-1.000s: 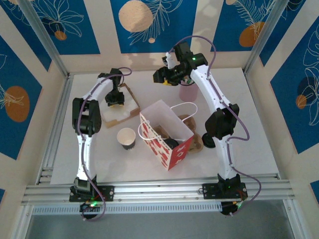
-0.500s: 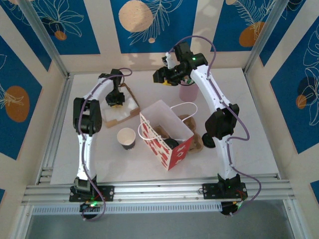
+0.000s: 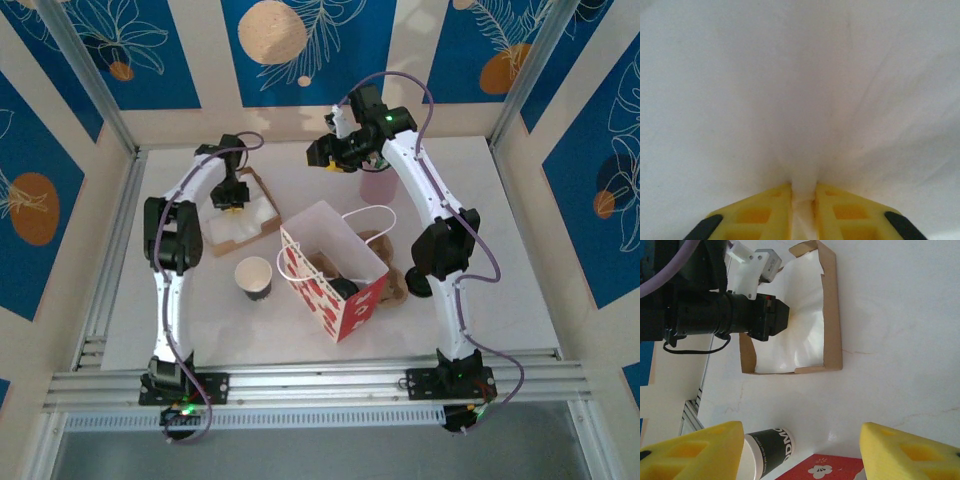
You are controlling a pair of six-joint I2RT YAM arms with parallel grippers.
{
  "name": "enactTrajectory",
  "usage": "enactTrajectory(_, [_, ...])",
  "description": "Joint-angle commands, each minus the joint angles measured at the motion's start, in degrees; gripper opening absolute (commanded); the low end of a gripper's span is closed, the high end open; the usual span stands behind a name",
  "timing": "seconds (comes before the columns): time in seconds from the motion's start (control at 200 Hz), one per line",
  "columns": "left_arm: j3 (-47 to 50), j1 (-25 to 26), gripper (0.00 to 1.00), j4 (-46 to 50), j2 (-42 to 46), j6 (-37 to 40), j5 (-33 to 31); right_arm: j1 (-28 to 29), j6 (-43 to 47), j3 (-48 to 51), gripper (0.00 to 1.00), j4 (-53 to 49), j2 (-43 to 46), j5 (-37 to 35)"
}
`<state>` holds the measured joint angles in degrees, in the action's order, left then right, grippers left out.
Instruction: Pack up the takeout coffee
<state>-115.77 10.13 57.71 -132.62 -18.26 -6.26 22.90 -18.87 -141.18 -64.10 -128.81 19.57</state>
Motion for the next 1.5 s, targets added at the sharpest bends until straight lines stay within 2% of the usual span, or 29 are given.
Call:
enactTrajectory(0.0, [0.3, -0.8, 0.12, 0.6, 3.4, 0.5, -0.4, 0.3, 0.5, 0.4, 0.63, -0.6, 2.4, 1.8])
enactTrajectory(0.195, [1.2, -0.8, 0.06, 0.2, 3.4, 0.5, -0.2, 0.4, 0.5, 0.5, 0.63, -0.7, 2.4, 1.7])
enactTrajectory(0.305, [1.6, -0.7, 0.00, 0.1, 3.9, 0.5, -0.2, 0.5, 0.6, 0.5, 0.63, -0.7, 2.5, 1.5])
enactTrajectory(0.69, [3.4, -0.8, 0.00, -2.1, 13.8, 0.9, 4.4, 1.0, 0.0, 1.4, 0.63, 0.5, 5.0, 2.1])
enactTrajectory(1.025, [5.2, -0.8, 0.00, -4.7, 20.1, -1.0, 9.5, 2.4, -2.1, 2.7, 0.64, 4.1, 7.6, 9.1])
enactTrajectory(1.14, [5.7, -0.8, 0.00, -6.4, 22.2, -2.7, 13.8, 3.3, -2.4, 2.7, 0.64, 4.8, 8.6, 9.8])
enactTrajectory(1.411, [9.7, -0.9, 0.00, -15.1, 28.3, -10.4, 25.3, 6.4, -0.9, 3.6, 0.64, 5.4, 10.8, 4.5])
enactTrajectory(1.491, [11.3, -1.0, 0.00, -18.3, 30.0, -12.1, 30.4, 6.8, -0.2, 5.0, 0.64, 7.0, 12.3, 4.2])
